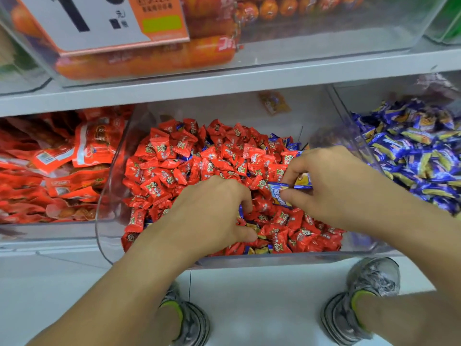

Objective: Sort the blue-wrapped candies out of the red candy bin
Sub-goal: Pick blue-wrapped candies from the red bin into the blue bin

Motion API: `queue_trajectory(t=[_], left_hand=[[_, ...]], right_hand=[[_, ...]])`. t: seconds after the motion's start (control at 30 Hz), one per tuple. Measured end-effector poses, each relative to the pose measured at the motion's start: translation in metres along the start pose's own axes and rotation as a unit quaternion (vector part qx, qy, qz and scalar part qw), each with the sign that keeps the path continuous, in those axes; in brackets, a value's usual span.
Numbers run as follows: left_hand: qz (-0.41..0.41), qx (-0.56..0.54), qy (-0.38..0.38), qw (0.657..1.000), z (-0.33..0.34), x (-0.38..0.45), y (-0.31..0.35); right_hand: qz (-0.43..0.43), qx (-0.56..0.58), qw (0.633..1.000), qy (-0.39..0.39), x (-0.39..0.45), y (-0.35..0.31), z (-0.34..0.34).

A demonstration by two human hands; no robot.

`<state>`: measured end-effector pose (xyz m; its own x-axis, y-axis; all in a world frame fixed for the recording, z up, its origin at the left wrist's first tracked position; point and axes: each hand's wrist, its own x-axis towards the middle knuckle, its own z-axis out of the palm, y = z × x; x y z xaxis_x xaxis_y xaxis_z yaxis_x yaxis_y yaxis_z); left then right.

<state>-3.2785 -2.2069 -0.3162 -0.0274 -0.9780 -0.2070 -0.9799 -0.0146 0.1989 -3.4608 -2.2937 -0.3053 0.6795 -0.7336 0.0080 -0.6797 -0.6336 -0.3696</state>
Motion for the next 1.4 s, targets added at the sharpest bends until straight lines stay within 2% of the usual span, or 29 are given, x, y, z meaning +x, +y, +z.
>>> queue_trajectory(t=[0.23,0.33,0.43,0.63,0.7,0.87,0.93,0.97,1.1,1.2,1.3,1.4], left_hand=[[0.022,0.014,0.02,0.999,0.006,0.006,0.003],[0.016,-0.071,0.002,0.997,-0.002,0.005,-0.006],[0.004,-0.169,-0.007,0.986,-0.014,0.001,-0.014],[-0.028,-0.182,0.015,0.983,-0.026,-0.004,-0.033],[-0.043,-0.191,0.035,0.98,-0.029,-0.006,-0.036],[-0.11,-0.175,0.066,0.976,-0.034,-0.009,-0.047],[-0.137,-0.177,0.068,0.972,-0.036,-0.012,-0.05],[-0.144,-0.174,0.075,0.971,-0.038,-0.013,-0.051],[-0.164,-0.163,0.109,0.967,-0.042,-0.017,-0.057],[-0.17,-0.237,0.125,0.948,-0.042,-0.013,-0.062],[-0.183,-0.247,0.16,0.938,-0.04,-0.008,-0.067],[-0.196,-0.245,0.161,0.936,-0.04,-0.002,-0.068]], right_hand=[[0.036,0.052,0.998,-0.024,0.001,-0.003,-0.01],[0.044,0.063,0.996,-0.048,-0.002,-0.002,-0.009],[0.043,0.086,0.995,-0.032,-0.002,-0.001,-0.007],[0.042,0.202,0.976,-0.071,0.002,-0.005,0.003],[0.051,0.241,0.964,-0.095,0.004,-0.006,0.008],[0.144,0.36,0.913,-0.126,0.013,-0.014,0.015],[0.143,0.401,0.896,-0.128,0.014,-0.019,0.015],[0.128,0.397,0.899,-0.129,0.015,-0.021,0.013],[0.048,0.288,0.954,-0.07,0.046,-0.027,0.006],[-0.012,0.183,0.983,-0.011,0.089,-0.043,0.018],[-0.076,0.076,0.994,-0.024,0.109,-0.057,0.044],[-0.076,0.058,0.995,-0.017,0.105,-0.051,0.053]])
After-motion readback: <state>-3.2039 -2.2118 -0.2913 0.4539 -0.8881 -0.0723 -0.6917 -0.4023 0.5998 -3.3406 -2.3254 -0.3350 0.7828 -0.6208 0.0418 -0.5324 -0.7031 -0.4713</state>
